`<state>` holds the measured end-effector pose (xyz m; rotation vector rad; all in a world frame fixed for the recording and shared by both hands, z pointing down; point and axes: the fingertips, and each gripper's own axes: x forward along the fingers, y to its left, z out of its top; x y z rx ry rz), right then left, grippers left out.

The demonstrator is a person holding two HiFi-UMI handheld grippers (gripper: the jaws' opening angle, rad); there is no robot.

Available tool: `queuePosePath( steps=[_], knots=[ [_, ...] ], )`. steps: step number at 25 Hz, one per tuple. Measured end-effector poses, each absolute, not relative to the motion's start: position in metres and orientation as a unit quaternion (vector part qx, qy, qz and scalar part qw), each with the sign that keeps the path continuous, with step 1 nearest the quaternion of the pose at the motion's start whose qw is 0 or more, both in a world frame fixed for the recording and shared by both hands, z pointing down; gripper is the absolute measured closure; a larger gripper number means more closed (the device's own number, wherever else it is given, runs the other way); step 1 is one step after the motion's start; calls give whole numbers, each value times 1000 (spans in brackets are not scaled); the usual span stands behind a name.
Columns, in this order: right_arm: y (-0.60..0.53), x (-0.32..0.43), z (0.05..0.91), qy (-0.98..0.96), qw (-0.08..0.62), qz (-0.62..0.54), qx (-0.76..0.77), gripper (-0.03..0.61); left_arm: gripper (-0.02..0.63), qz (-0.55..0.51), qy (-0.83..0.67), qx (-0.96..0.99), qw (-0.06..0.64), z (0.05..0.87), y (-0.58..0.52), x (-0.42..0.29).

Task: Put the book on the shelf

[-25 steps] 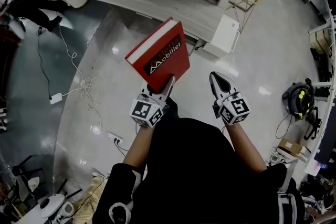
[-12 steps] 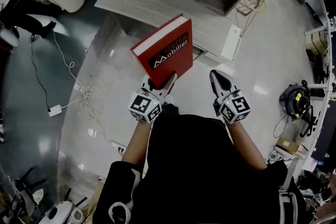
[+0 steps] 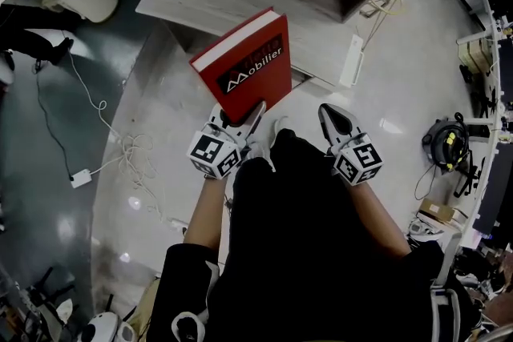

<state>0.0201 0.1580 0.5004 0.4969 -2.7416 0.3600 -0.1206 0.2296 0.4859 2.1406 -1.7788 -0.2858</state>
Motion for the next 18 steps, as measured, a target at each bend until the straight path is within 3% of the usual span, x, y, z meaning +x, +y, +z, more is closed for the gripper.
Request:
queuePosePath(
  steps=[14, 18],
  knots=[
    [134, -4, 518, -962, 145, 142, 185, 578, 445, -104, -616, 759, 184, 490, 199, -145],
    [85, -2, 521, -957, 144, 147, 203, 578, 445, -92, -600, 770, 196, 492, 139, -148]
  ],
)
